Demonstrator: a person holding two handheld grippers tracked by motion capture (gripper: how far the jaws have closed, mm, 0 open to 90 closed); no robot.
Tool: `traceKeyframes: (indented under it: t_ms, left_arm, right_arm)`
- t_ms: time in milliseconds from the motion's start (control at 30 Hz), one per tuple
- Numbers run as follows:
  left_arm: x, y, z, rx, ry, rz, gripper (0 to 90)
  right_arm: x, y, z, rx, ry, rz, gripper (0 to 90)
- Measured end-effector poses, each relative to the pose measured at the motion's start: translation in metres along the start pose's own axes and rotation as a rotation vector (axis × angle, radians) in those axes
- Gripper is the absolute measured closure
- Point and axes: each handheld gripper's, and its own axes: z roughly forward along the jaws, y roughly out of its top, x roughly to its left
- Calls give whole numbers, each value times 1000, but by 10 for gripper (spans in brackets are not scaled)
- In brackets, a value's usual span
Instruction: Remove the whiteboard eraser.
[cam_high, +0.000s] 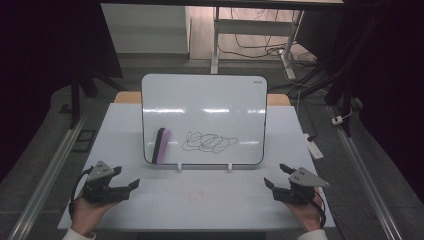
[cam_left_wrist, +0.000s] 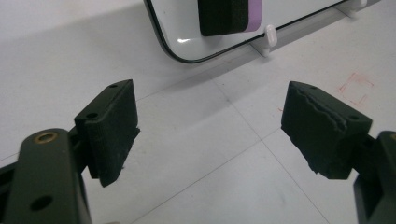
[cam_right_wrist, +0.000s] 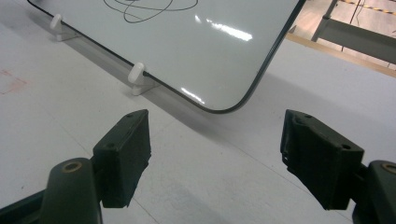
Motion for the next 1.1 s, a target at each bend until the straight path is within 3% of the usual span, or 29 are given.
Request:
traceKeyframes:
  t_ms: [367, 600, 900, 1000, 1100]
  left_arm:
    - [-5, 2, -1, -4, -12, 11, 199]
    - [-8, 7, 1, -4, -15, 13, 206]
    - [-21, 45, 13, -32, -5, 52, 220]
    - [-20, 59, 22, -29, -14, 26, 230]
    - [-24, 75, 28, -44, 16, 55, 237]
  right_arm:
    - [3, 1, 1, 2, -11, -8, 239]
    - [4, 0, 3, -2, 8, -13, 238]
    - [6, 0, 2, 1, 5, -9, 238]
    - [6, -1, 4, 2, 8, -5, 237]
    - [6, -2, 5, 8, 10, -8, 235]
